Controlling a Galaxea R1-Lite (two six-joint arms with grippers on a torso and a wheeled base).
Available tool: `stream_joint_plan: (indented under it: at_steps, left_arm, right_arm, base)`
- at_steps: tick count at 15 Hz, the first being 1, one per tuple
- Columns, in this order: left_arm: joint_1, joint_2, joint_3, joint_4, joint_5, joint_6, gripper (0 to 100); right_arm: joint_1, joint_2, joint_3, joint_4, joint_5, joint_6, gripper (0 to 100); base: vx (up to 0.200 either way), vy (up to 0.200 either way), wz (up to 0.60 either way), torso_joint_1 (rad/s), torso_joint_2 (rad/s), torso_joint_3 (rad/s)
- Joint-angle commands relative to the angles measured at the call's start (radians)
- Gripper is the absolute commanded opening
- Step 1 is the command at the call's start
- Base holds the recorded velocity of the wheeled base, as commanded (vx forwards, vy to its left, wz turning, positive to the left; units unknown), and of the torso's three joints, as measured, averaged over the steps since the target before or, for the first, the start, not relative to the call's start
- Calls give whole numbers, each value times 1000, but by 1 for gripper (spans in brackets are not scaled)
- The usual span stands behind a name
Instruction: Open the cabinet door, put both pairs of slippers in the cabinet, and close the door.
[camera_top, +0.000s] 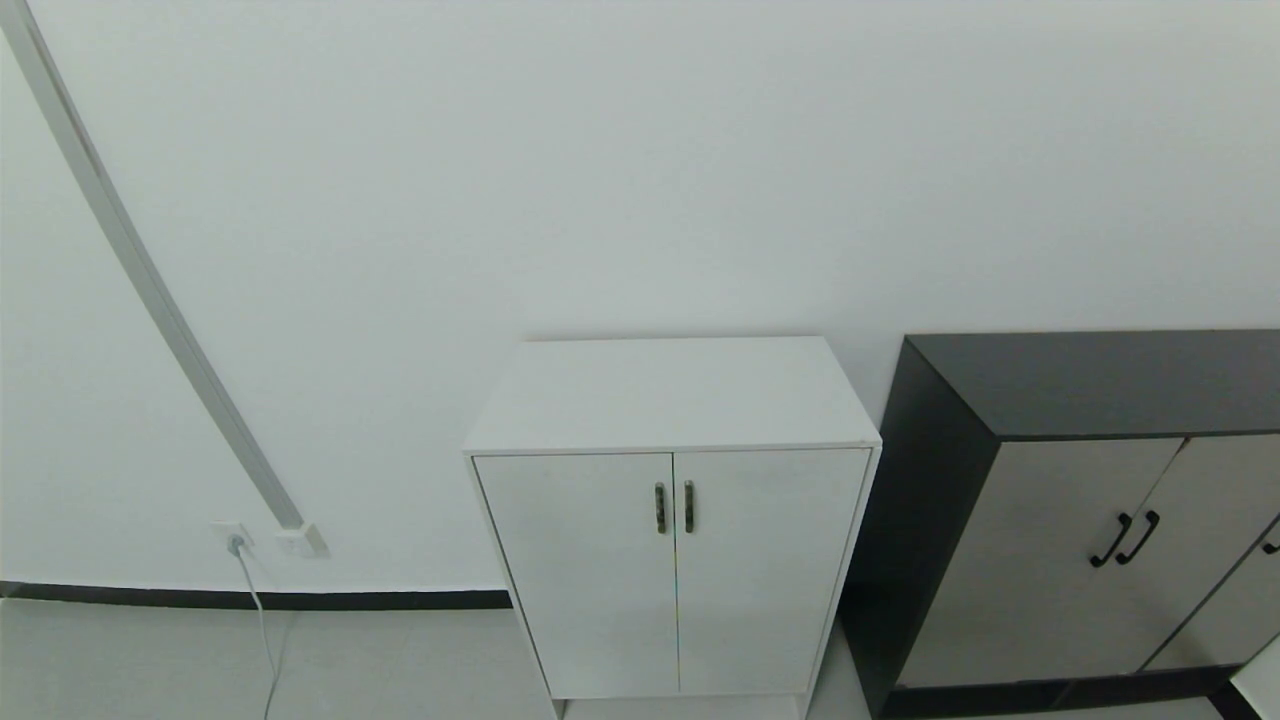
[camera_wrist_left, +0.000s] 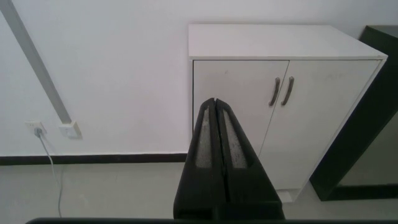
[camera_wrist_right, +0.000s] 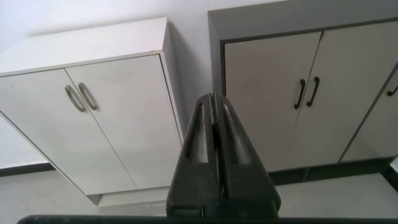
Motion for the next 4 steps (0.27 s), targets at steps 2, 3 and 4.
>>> stream_joint_plan:
  at_steps: [2,3,4]
  left_arm:
    - [0,1,0,0,0,0,0]
    - [0,1,0,0,0,0,0]
    - [0,1,0,0,0,0,0]
  right_arm:
    - [1,0,0,0,0,-1,0]
    - [1,0,0,0,0,-2,0]
    - [1,0,0,0,2,-2,0]
  base:
    - [0,0,0,0,0,0]
    - [0,0,0,0,0,0]
    - [0,0,0,0,0,0]
